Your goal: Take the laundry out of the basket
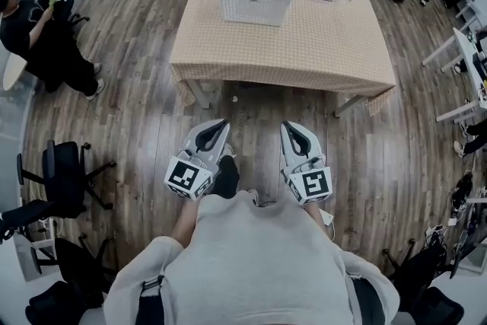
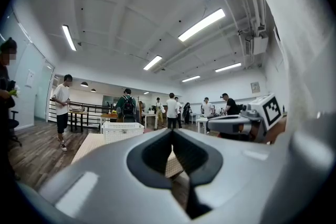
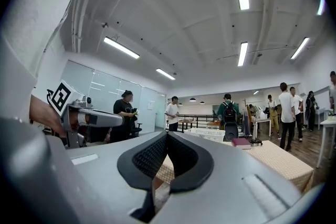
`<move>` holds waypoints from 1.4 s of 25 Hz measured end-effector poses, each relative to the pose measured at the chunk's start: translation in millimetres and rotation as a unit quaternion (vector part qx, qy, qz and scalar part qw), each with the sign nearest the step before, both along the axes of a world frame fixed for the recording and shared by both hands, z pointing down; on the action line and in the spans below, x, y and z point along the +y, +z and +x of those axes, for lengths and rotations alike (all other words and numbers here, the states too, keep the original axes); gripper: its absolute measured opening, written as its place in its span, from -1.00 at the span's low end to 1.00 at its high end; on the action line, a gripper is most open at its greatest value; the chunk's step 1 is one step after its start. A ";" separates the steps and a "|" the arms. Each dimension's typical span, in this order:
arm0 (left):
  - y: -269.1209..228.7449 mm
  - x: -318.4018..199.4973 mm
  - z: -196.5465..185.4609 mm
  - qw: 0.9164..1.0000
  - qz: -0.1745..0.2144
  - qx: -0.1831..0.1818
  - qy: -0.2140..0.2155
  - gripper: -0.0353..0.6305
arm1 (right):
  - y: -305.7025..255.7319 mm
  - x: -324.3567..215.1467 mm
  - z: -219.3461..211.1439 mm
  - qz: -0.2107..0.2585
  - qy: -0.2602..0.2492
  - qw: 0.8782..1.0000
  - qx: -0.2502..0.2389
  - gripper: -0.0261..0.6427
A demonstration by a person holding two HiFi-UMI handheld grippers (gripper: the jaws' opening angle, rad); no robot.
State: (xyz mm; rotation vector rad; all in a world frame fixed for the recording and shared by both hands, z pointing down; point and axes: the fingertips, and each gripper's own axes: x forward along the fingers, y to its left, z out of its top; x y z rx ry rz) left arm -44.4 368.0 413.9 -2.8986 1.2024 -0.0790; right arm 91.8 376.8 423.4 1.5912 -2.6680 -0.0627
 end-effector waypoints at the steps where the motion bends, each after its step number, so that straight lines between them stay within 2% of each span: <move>1: 1.2 -8.8 1.2 1.000 -0.001 0.001 0.002 -0.87 | 0.3 -8.7 2.1 -0.001 0.003 1.000 -0.001 -0.92; 8: 10.8 -91.0 2.3 1.000 -0.006 0.014 0.023 -0.87 | 6.7 -87.4 1.1 -0.010 0.021 1.000 0.009 -0.92; 15: 7.9 -205.8 -20.0 0.999 -0.004 0.022 0.044 -0.87 | -2.2 -198.2 -23.3 -0.008 0.038 0.999 0.022 -0.92; 20: 0.3 -267.1 -27.5 0.998 0.000 0.026 0.056 -0.87 | -11.5 -258.6 -36.3 0.000 0.045 0.999 0.031 -0.92; 27: -7.6 -313.3 -39.9 0.997 0.014 0.023 0.072 -0.87 | -26.9 -310.8 -50.6 0.024 0.065 0.997 0.029 -0.92; 30: -7.3 -328.1 -44.6 0.997 0.013 0.030 0.076 -0.87 | -29.3 -319.2 -59.0 0.032 0.057 0.997 0.035 -0.93; 35: -4.0 -337.2 -43.3 0.996 0.006 0.039 0.085 -0.87 | -21.9 -318.5 -64.0 0.016 0.055 0.997 0.042 -0.92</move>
